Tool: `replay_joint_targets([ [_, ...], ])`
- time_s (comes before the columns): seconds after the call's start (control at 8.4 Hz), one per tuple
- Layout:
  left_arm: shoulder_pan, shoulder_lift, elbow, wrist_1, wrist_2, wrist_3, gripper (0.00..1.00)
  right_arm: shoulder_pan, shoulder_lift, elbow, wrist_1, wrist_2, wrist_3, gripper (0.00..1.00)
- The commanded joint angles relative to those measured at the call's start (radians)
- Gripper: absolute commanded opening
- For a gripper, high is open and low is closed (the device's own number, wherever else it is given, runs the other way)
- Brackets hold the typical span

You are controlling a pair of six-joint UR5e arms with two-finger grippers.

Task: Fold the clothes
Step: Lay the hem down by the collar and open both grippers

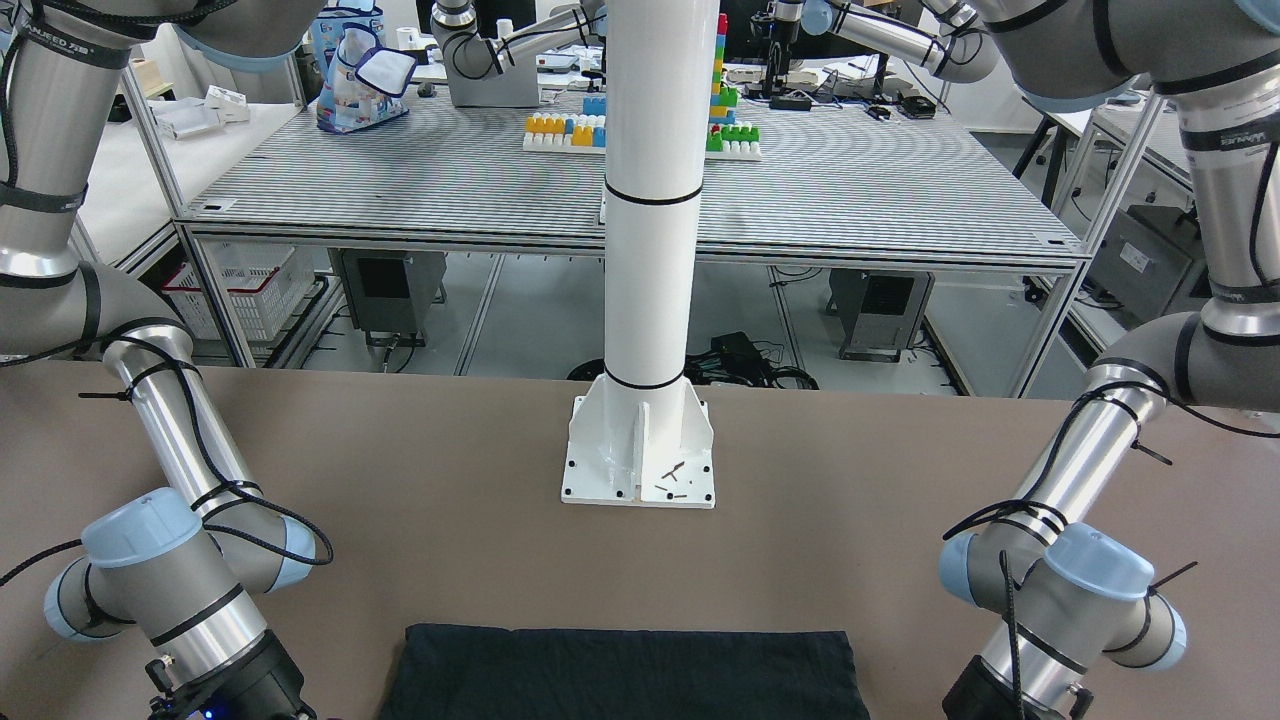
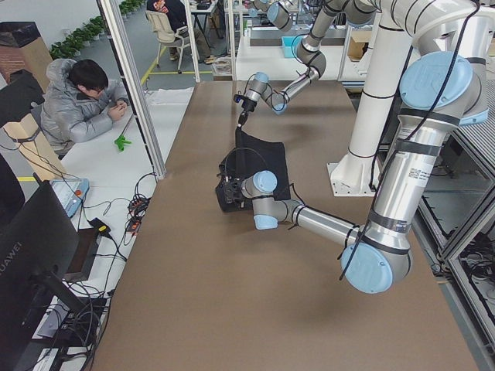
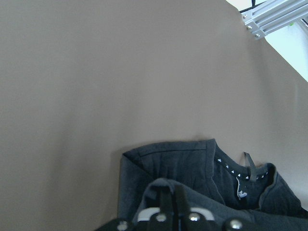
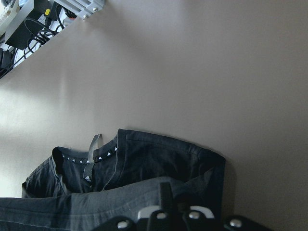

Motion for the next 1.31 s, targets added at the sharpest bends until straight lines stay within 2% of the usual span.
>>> replay_joint_targets([
  [0.0,-0.020,0.000,0.040,0.002,-0.001,0.044,0.00,0.007,-0.013,-0.030,0.001,-0.011,-0.025,0.00],
  [0.48,-0.047,-0.006,0.051,0.025,-0.013,0.047,0.00,0.018,-0.011,-0.050,-0.002,-0.037,-0.032,0.00],
  [0.71,-0.047,-0.046,0.050,0.067,-0.013,0.047,0.00,0.016,0.013,-0.048,-0.003,-0.037,-0.015,0.00],
  [0.95,-0.047,-0.073,0.053,0.085,-0.011,0.045,0.00,0.016,0.061,-0.044,-0.072,-0.037,-0.015,0.00],
  [1.19,-0.047,-0.089,0.053,0.104,-0.008,0.045,0.00,0.015,0.061,-0.041,-0.083,-0.037,-0.019,0.00],
])
